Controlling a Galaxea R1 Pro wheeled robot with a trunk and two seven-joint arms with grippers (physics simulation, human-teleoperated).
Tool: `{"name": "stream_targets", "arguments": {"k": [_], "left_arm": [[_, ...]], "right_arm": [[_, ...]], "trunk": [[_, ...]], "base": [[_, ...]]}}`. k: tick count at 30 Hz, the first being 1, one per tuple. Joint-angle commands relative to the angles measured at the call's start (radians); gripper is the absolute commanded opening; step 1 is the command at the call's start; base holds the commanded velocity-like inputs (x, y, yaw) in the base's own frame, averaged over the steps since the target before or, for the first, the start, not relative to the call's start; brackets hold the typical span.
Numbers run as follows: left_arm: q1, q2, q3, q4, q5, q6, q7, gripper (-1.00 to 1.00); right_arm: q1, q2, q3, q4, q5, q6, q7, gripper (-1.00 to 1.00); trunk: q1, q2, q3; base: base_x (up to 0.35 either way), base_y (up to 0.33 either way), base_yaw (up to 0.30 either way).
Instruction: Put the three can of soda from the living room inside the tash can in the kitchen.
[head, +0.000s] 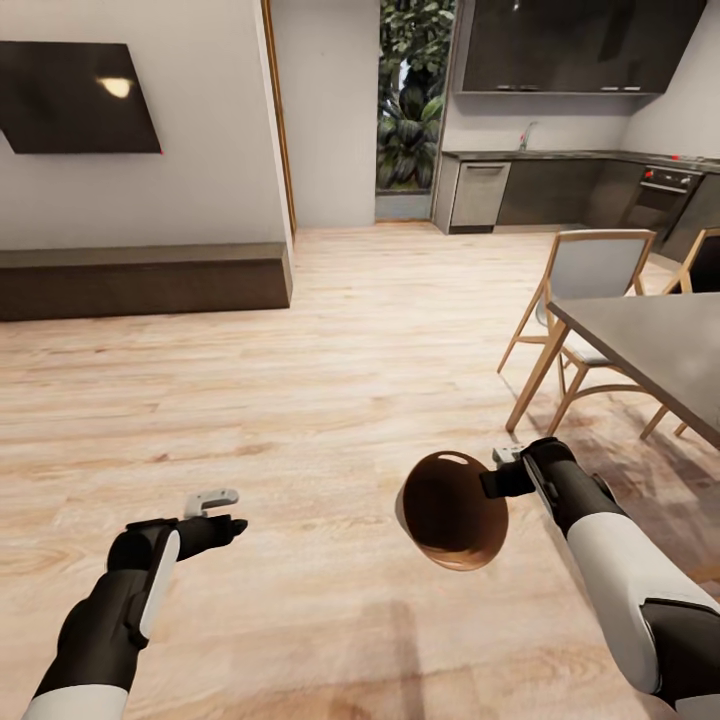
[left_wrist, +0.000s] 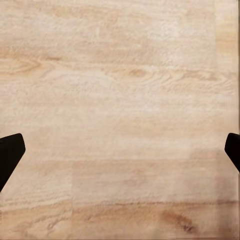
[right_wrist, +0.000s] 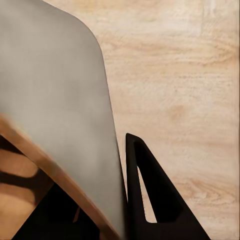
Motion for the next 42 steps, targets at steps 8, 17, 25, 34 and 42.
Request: {"name": "stream_targets", "arguments": {"k": [8, 17, 25, 34, 42], "left_arm": [[0.000, -0.001, -0.016, -0.001, 0.000, 0.002, 0.006, 1.00], [0.000, -0.001, -0.017, -0.001, 0.000, 0.001, 0.007, 1.00], [0.000, -0.001, -0.017, -0.001, -0.001, 0.001, 0.008, 1.00], [0.000, -0.001, -0.067, 0.001, 0.000, -0.001, 0.035, 1.00], [0.000, -0.001, -0.078, 0.000, 0.004, -0.001, 0.047, 1.00]], "right_arm": [[0.008, 0.006, -0.001, 0.000, -0.028, 0.000, 0.004, -1.00], [0.009, 0.011, -0.003, -0.002, -0.030, 0.003, 0.003, -1.00], [0.009, 0.014, -0.002, -0.003, -0.031, 0.004, 0.002, -1.00], [0.009, 0.015, -0.002, -0.003, -0.032, 0.004, 0.001, -1.00], [0.009, 0.015, -0.002, -0.003, -0.033, 0.002, 0.003, -1.00]], "trunk": [[-0.031, 0.056, 0.025], [-0.065, 0.119, 0.055], [-0.096, 0.175, 0.091], [-0.130, 0.238, 0.133], [-0.161, 0.294, 0.171]], "base": [[0.000, 0.000, 0.000], [0.000, 0.000, 0.000], [0.000, 0.000, 0.000], [0.000, 0.000, 0.000], [0.000, 0.000, 0.000]]}}
